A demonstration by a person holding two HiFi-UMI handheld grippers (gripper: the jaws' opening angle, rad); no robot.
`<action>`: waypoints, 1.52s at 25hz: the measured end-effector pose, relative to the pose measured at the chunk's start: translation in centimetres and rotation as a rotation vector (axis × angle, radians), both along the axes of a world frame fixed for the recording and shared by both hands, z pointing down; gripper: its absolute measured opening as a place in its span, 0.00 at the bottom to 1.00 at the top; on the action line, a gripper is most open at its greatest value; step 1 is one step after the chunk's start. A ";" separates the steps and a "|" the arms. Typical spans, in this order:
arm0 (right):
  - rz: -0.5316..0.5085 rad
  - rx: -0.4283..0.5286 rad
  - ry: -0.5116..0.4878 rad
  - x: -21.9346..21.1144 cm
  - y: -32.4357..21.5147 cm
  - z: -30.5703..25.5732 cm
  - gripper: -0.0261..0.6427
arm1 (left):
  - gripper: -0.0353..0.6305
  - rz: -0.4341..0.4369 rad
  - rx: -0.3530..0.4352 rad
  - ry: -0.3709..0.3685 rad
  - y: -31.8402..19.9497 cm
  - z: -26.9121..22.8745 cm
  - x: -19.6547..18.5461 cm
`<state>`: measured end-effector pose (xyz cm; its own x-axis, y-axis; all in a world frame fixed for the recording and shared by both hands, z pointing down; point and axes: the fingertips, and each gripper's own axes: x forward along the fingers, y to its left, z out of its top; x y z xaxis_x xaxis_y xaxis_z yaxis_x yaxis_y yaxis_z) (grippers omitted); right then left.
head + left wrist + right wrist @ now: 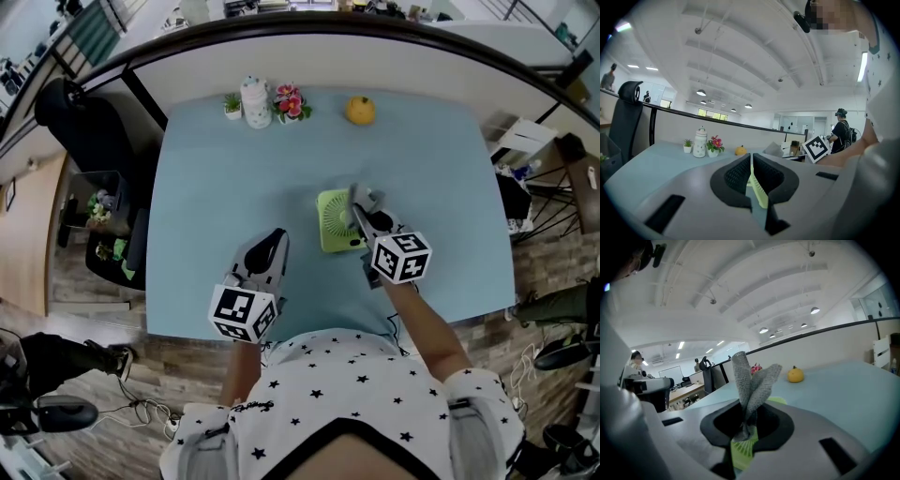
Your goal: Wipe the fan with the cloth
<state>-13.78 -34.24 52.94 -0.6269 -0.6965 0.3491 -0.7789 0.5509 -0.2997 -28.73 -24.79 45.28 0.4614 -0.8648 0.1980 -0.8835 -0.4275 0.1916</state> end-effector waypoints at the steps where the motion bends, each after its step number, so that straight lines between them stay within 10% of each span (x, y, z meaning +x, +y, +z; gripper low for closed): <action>1: -0.023 0.001 -0.002 -0.9 0.3 0.0 0.12 | 0.11 -0.001 0.001 0.000 0.0 -0.1 0.0; 16: -0.223 -0.066 0.099 -7.6 3.5 4.6 0.12 | 0.11 -0.052 -0.006 0.004 0.4 0.0 -1.7; 38: -0.033 -0.055 0.111 0.4 1.1 4.0 0.12 | 0.11 -0.004 -0.014 0.021 0.1 0.0 -0.2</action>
